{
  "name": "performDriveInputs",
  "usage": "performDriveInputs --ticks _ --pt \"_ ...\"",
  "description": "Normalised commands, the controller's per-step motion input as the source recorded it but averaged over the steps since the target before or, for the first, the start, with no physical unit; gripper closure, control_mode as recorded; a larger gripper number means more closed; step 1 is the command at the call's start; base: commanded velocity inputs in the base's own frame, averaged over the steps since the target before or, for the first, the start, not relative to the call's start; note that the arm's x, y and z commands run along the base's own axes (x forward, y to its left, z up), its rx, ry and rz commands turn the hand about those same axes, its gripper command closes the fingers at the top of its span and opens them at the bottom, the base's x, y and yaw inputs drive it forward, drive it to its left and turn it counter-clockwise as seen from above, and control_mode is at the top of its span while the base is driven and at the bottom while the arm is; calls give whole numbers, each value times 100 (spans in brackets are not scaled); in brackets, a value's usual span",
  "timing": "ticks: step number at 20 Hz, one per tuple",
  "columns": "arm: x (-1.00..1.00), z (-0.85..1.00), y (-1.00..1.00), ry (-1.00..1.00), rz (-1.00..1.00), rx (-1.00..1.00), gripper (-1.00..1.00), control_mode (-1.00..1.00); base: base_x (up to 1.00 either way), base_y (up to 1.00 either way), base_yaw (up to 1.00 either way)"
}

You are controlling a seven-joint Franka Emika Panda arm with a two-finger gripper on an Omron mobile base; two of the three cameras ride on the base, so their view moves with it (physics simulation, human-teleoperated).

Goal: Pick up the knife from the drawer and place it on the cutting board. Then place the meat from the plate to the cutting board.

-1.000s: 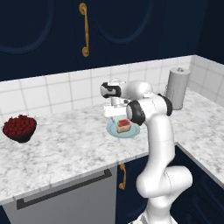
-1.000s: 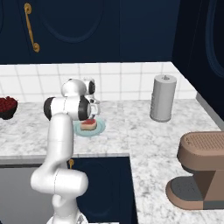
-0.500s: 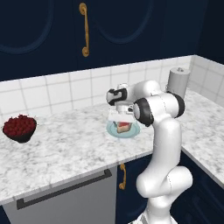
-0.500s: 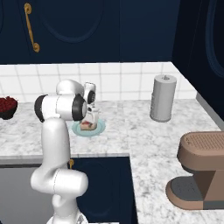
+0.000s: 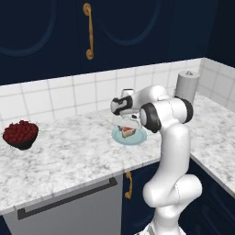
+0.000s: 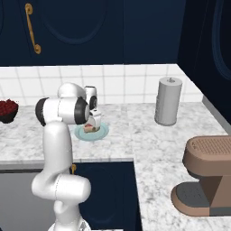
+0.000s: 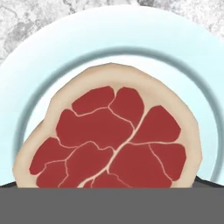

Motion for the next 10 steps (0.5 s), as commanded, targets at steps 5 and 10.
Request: performDriveInputs --ticks 5,10 --pt "-7 -19 -15 -3 0 -1 100 -100 0 0 0" --pt "-72 40 -15 0 0 1 100 -100 0 0 0"
